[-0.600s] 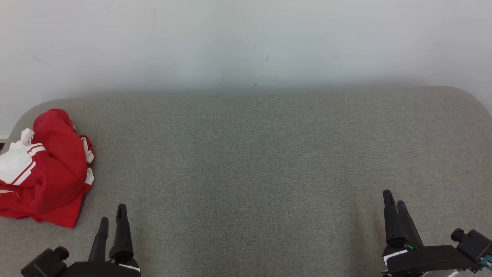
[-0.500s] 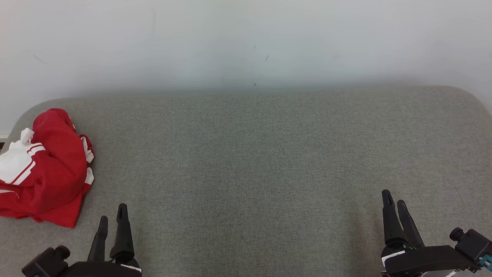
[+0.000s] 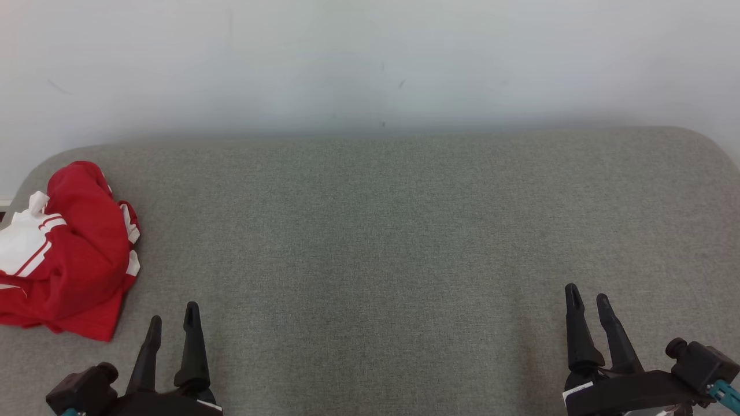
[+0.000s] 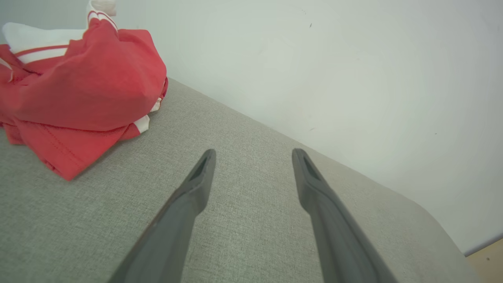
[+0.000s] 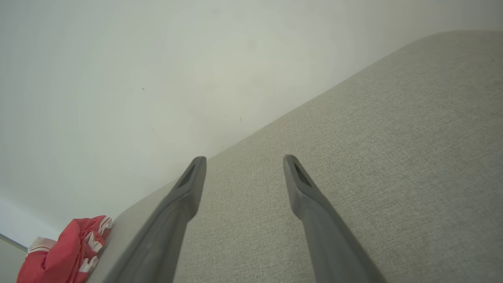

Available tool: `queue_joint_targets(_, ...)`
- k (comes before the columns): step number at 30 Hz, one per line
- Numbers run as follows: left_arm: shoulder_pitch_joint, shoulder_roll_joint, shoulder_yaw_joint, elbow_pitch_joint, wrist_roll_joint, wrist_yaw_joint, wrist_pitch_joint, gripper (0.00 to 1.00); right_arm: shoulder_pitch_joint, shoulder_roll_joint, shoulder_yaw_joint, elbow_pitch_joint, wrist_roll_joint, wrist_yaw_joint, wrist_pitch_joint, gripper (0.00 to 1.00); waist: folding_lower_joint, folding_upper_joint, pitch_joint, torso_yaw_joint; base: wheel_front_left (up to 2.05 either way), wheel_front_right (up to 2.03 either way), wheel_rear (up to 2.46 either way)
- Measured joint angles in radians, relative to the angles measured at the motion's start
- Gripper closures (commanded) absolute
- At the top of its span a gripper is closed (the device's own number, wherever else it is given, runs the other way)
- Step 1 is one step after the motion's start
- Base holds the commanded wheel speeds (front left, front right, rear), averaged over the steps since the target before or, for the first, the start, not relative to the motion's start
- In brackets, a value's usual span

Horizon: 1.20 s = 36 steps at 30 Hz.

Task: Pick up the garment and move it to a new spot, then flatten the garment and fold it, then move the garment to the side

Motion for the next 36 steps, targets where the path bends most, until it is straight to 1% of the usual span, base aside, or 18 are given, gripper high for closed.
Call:
queue_joint_targets(15, 0.006, 0.011, -0.011, -0.008, 0.163, 0.007, -0.039, 0.00, 0.010, 0.000, 0.008, -0.021, -0.162, 0.000, -0.038, 0.00, 0.0000, 0.0000, 0.005, 0.000, 0.00, 0.00, 0.00)
queue_joint_targets(36, 0.032, 0.015, 0.000, -0.016, 0.325, -0.002, -0.087, 0.00, 0.032, -0.001, -0.007, -0.043, -0.345, 0.000, -0.087, 0.00, 0.0000, 0.0000, -0.001, -0.006, 0.00, 0.00, 0.00)
